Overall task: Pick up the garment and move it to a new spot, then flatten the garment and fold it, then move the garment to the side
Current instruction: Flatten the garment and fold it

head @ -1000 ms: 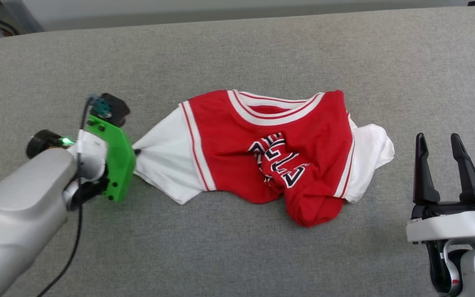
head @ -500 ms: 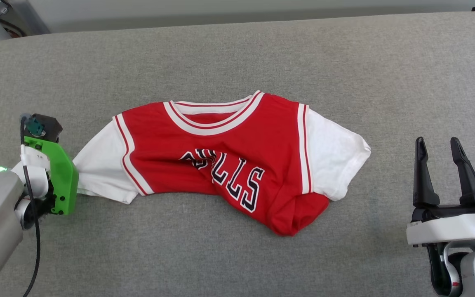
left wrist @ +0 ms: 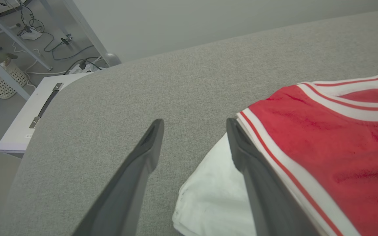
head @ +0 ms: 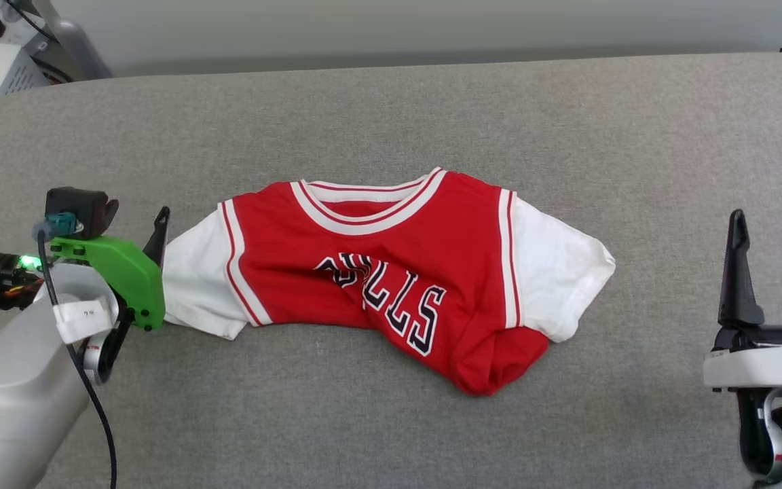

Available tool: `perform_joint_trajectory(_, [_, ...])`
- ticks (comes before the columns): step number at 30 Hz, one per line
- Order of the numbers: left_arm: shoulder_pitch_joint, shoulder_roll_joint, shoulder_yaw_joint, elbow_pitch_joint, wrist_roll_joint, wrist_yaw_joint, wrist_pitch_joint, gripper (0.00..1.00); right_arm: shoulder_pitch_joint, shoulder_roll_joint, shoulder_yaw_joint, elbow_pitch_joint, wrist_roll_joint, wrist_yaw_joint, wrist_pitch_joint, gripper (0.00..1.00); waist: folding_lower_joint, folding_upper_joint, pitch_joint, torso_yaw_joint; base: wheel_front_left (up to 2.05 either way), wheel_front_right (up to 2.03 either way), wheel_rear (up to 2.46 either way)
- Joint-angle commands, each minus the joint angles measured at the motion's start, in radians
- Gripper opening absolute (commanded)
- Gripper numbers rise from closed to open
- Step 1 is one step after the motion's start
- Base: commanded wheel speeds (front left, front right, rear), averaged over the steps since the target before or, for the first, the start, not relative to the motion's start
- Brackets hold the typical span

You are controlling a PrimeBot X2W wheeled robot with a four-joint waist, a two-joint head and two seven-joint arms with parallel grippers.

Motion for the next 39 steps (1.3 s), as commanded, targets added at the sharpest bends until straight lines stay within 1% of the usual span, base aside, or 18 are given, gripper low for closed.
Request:
perform_joint_trajectory(1, [0.027,-0.008,0.023,-0.018,0.018,0.032,-0.036,1.00,-0.030,-0.001,-0.005,-0.016,-0.018,-0.001,-0.005,1.00,0.0000,0.0000,-0.018,0.022,0.00,0.00,0.00])
perform_joint_trajectory(3, [0.054,-0.010,0.063,-0.059,0.029,0.082,-0.063,1.00,-0.056,-0.004,-0.008,-0.031,-0.033,-0.001,-0.005,1.00,0.0000,0.0000,-0.022,0.032,0.00,0.00,0.00])
perform_joint_trajectory(5, [0.082,-0.011,0.125,-0.134,0.069,0.144,-0.069,1.00,-0.084,-0.027,-0.001,-0.032,-0.032,-0.001,-0.005,1.00,0.0000,0.0000,-0.022,0.044,0.00,0.00,0.00])
perform_joint_trajectory(7, [0.141,-0.012,0.231,-0.254,0.144,0.213,-0.070,1.00,-0.119,-0.075,0.030,-0.016,-0.025,-0.001,-0.005,1.00,0.0000,0.0000,-0.018,0.054,0.00,0.00,0.00])
perform_joint_trajectory(10, [0.237,-0.024,0.344,-0.384,0.247,0.285,-0.070,1.00,-0.167,-0.148,0.087,0.016,-0.013,-0.001,-0.005,1.00,0.0000,0.0000,-0.013,0.064,0.00,0.00,0.00])
perform_joint_trajectory(12, [0.325,-0.041,0.423,-0.482,0.328,0.334,-0.070,1.00,-0.205,-0.212,0.144,0.055,0.006,-0.001,-0.005,1.00,0.0000,0.0000,-0.012,0.073,0.00,0.00,0.00])
perform_joint_trajectory(14, [0.393,-0.062,0.480,-0.542,0.392,0.360,-0.070,1.00,-0.242,-0.269,0.205,0.105,0.040,-0.001,0.000,1.00,0.0000,0.0000,-0.010,0.078,0.00,0.00,0.00])
perform_joint_trajectory(16, [0.450,-0.091,0.535,-0.585,0.442,0.375,-0.070,1.00,-0.282,-0.326,0.278,0.143,0.080,-0.001,0.060,1.00,0.0000,0.0000,-0.009,0.083,0.00,0.00,0.00])
perform_joint_trajectory(19, [0.519,-0.130,0.595,-0.629,0.502,0.373,-0.070,1.00,-0.333,-0.390,0.371,0.167,0.164,-0.001,0.206,1.00,0.0000,0.0000,-0.003,0.089,0.00,0.00,0.00])
perform_joint_trajectory(20, [0.567,-0.173,0.645,-0.655,0.553,0.350,-0.070,1.00,-0.383,-0.485,0.488,0.189,0.262,-0.001,0.401,1.00,0.0000,0.0000,0.010,0.098,0.00,0.00,0.00])
perform_joint_trajectory(21, [0.576,-0.184,0.657,-0.658,0.566,0.342,-0.070,1.00,-0.398,-0.513,0.523,0.189,0.289,-0.001,0.451,1.00,0.0000,0.0000,0.014,0.100,0.00,0.00,0.00])
perform_joint_trajectory(22, [0.599,-0.224,0.695,-0.660,0.601,0.310,-0.070,1.00,-0.433,-0.589,0.622,0.191,0.383,-0.001,0.626,1.00,0.0000,0.0000,0.033,0.113,0.00,0.00,0.00])
perform_joint_trajectory(24, [0.601,-0.246,0.714,-0.655,0.621,0.287,-0.070,1.00,-0.449,-0.624,0.671,0.199,0.439,-0.001,0.734,1.00,0.0000,0.0000,0.049,0.122,0.00,0.00,0.00])
perform_joint_trajectory(27, [0.590,-0.277,0.741,-0.648,0.655,0.258,-0.070,1.00,-0.477,-0.652,0.728,0.222,0.509,-0.001,0.867,1.00,0.0000,0.0000,0.077,0.133,0.00,0.00,0.00])
perform_joint_trajectory(29, [0.580,-0.296,0.756,-0.642,0.674,0.239,-0.070,1.00,-0.500,-0.663,0.757,0.242,0.524,-0.001,0.916,1.00,0.0000,0.0000,0.096,0.142,0.00,0.00,0.00])
perform_joint_trajectory(31, [0.570,-0.313,0.772,-0.641,0.691,0.225,-0.070,1.00,-0.522,-0.659,0.774,0.266,0.536,-0.001,0.938,1.00,0.0000,0.0000,0.113,0.148,0.00,0.00,0.00])
perform_joint_trajectory(34, [0.557,-0.339,0.796,-0.634,0.719,0.200,-0.070,1.00,-0.557,-0.647,0.814,0.318,0.531,-0.001,0.955,1.00,0.0000,0.0000,0.140,0.160,0.00,0.00,0.00])
perform_joint_trajectory(39, [0.542,-0.377,0.830,-0.618,0.757,0.161,-0.070,1.00,-0.558,-0.623,0.926,0.391,0.548,-0.001,0.974,1.00,0.0000,0.0000,0.160,0.172,0.00,0.00,0.00])
